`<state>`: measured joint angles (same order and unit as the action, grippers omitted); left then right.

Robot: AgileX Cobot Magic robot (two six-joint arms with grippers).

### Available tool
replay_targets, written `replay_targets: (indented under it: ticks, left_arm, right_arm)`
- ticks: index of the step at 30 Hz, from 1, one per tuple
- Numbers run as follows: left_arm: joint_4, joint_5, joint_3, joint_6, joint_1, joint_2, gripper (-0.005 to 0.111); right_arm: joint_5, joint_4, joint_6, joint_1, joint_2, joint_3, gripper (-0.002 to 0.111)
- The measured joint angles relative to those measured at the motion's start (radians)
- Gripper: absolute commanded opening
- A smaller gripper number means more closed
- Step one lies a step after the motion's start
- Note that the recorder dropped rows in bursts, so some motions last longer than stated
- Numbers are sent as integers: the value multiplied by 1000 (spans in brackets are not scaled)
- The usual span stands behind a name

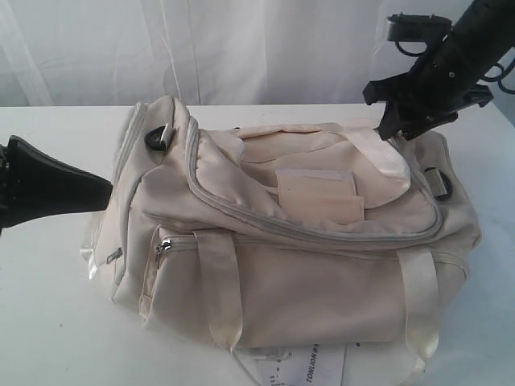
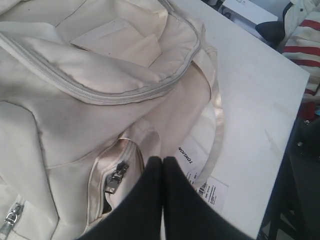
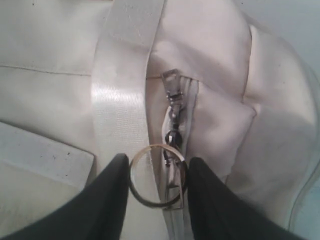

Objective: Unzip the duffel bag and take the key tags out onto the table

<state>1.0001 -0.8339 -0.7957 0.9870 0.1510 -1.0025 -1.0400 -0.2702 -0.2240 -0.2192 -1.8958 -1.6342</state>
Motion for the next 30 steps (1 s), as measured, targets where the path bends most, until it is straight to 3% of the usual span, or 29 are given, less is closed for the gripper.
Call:
replay_targets:
  ticks: [16,26,30]
  left_arm:
    - [37,60,-24,6,0,-33,0]
    - [58,-84,-348,-93,5,-341,0]
    - [41,-130,-519,-161,86,-514,0]
  right_arm:
    - [48,10,0,0,90,134,32]
    - [73,28,0,0,111,231,32]
    - [81,90,19,0,171,261,32]
